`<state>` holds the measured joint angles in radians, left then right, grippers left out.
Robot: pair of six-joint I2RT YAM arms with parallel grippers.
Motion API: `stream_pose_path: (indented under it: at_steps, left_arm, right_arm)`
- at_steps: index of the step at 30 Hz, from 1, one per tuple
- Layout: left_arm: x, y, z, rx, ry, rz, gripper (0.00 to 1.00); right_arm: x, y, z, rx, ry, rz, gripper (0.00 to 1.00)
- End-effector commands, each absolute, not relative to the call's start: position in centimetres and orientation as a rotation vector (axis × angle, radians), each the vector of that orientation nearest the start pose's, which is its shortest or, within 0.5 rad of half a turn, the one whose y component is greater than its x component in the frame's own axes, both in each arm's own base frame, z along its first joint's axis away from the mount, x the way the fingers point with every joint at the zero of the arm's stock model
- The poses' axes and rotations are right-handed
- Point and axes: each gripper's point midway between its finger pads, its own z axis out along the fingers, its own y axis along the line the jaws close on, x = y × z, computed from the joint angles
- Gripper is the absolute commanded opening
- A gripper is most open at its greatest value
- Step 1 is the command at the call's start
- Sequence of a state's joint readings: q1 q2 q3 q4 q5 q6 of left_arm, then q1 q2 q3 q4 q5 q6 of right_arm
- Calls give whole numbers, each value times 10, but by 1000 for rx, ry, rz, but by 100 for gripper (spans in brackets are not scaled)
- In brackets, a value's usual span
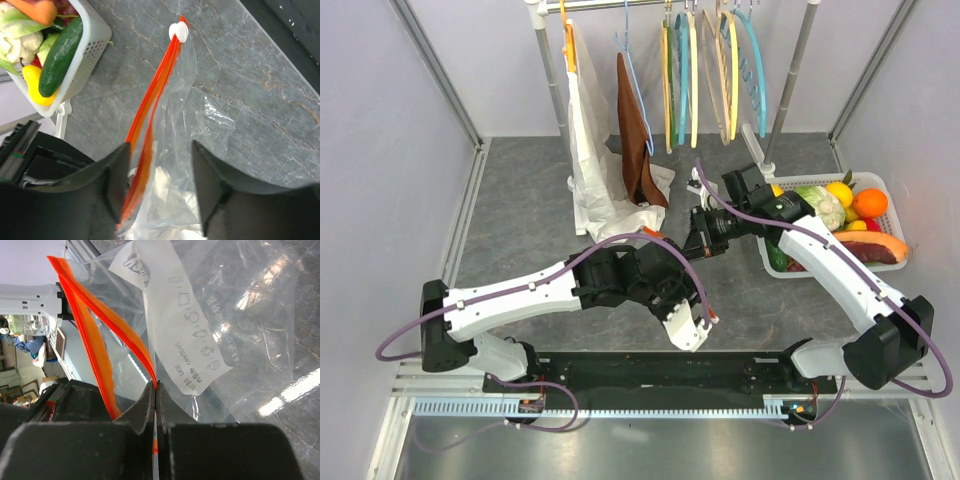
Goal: Place the food in the zip-top bag and seal the zipper
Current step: Open the zipper of the food storage bag.
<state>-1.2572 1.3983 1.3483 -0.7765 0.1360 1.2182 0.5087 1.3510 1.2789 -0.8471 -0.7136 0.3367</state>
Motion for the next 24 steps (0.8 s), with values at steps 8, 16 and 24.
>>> stream_pose_path:
  at_steps: [8,16,24]
  left_arm:
    - [126,-316,236,2371,759,-137,10]
    - [111,-278,239,2462,792,-162,2]
    - [107,-261,241,2524,807,-159,2]
  right_arm:
    - [181,258,265,-723,2381,1336,0]
    - [199,244,242,-761,2403,1251,0]
    - [235,198,174,-716,2571,925,0]
